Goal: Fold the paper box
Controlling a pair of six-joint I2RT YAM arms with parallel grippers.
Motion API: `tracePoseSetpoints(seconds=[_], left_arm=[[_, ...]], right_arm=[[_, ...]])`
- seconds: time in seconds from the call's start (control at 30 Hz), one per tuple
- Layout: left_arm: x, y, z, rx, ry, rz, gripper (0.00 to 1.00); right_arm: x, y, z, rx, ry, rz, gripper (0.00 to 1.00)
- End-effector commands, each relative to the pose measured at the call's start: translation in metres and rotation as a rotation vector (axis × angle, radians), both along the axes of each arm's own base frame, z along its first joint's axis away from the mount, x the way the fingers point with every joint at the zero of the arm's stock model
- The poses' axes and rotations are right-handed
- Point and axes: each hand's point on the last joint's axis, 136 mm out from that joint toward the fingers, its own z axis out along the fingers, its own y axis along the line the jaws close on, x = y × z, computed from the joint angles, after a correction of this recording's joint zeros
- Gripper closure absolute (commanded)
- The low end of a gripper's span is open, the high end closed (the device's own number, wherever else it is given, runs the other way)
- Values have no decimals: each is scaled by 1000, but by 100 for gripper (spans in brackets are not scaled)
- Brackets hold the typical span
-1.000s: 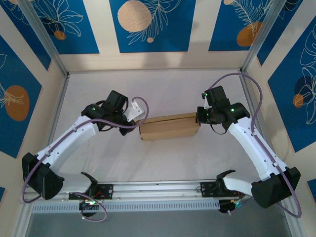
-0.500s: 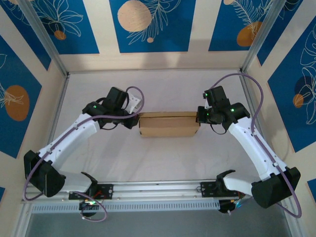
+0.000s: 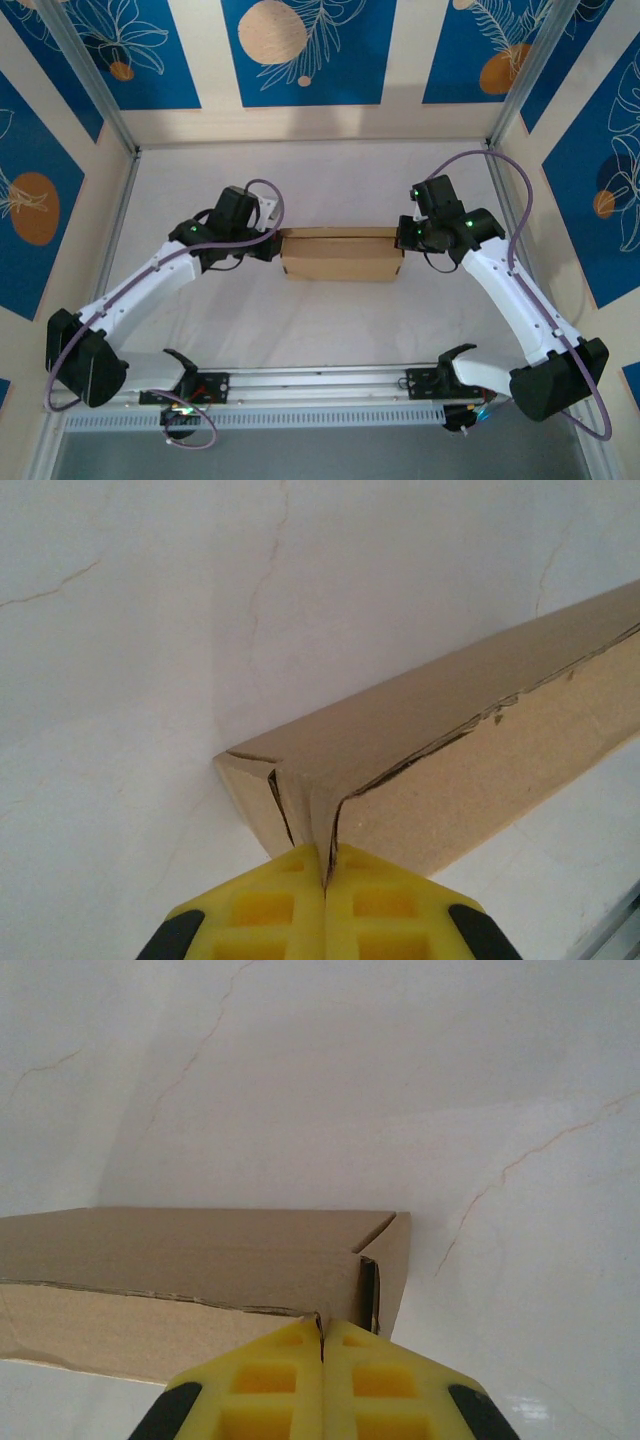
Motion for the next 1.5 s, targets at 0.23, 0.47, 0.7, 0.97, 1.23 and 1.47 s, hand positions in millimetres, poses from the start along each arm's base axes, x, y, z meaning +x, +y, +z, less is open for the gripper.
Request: tracePoseSetpoints(seconds=[0.23,0.47,0.7,0.97,1.23,1.47], left_arm=[[7,-4,17,-69,-59,45,100],[9,0,14,-60,-67,67,100],[9,1,5,-53,-69,71,100],[9,5,1,-34,-74,75,100],[6,7,-11,-26,-76,70,100],[3,10,-16,-37,-106,68,100]], right_arm=[[-14,15,-10,-57,33,157,100],[-17,13,-15,-134,19,192,100],[-14,16,-25,-85,12,146,100],[-13,21,-25,-25,31,108,100],[-15,16,-35,-34,27,85,100],[-18,13,-40,-33,-9,57,100]])
